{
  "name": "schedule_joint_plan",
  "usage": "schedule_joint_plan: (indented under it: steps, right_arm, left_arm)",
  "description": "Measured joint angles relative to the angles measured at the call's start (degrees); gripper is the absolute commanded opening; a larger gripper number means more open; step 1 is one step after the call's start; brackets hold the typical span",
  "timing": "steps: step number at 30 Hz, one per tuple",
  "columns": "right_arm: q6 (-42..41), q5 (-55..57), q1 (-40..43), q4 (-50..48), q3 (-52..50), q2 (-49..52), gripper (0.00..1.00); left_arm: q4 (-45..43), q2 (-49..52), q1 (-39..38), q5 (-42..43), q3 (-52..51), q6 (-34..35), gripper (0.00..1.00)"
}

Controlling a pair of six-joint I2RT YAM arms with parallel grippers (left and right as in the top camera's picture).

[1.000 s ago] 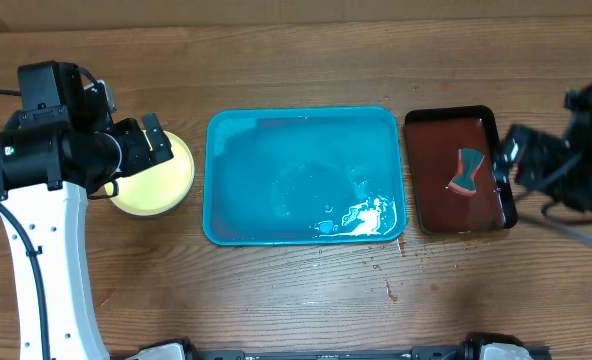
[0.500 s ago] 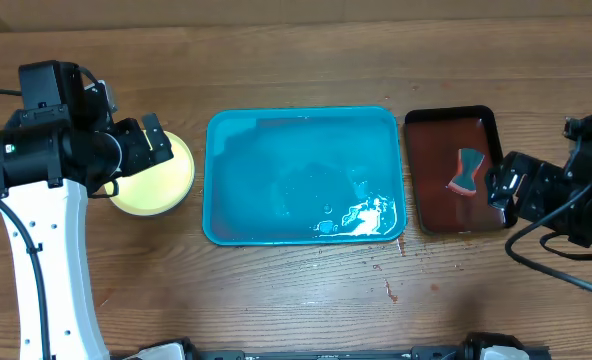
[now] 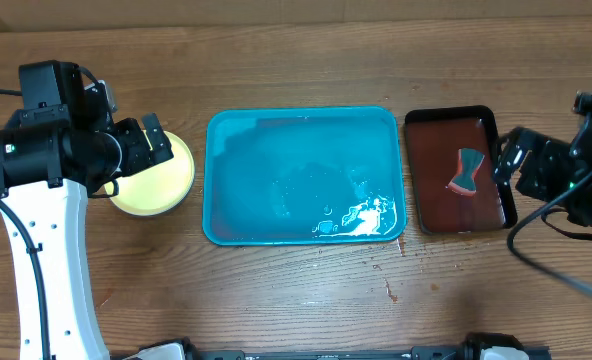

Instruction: Clean dirty plates on tray and stack at the side

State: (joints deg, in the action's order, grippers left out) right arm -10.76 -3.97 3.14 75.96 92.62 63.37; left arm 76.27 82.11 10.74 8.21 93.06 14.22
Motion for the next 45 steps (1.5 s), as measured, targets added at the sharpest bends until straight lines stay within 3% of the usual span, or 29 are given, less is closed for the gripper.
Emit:
schedule_joint_plan:
  steps: [10,18,23,29,45]
  right_arm:
    - [5.11,0.52,-6.08,-45.57,-36.41,-23.89,1.0]
    - [5.92,1.27,-6.19,-67.04,-67.58,-42.12,1.0]
    - [6.08,1.44,-6.25,-70.84,-80.04,-52.89,1.0]
    - [6.08,1.44,-6.43,-71.32,-87.25,-61.02,1.0]
    - [5.84,1.31,-8.15,-70.99,-91.58,-61.88,1.0]
  left_arm:
    - [0.02,0.09,0.0,0.0,0.0,-0.02,1.0]
    - [0.02,0.09,0.0,0.0,0.0,-0.02,1.0]
    - [0.04,0.09,0.0,0.02,0.0,-0.02,1.0]
    - [0.04,0.09,0.0,0.0,0.0,-0.02,1.0]
    - [0.04,0.09,0.0,0.0,0.0,-0.02,1.0]
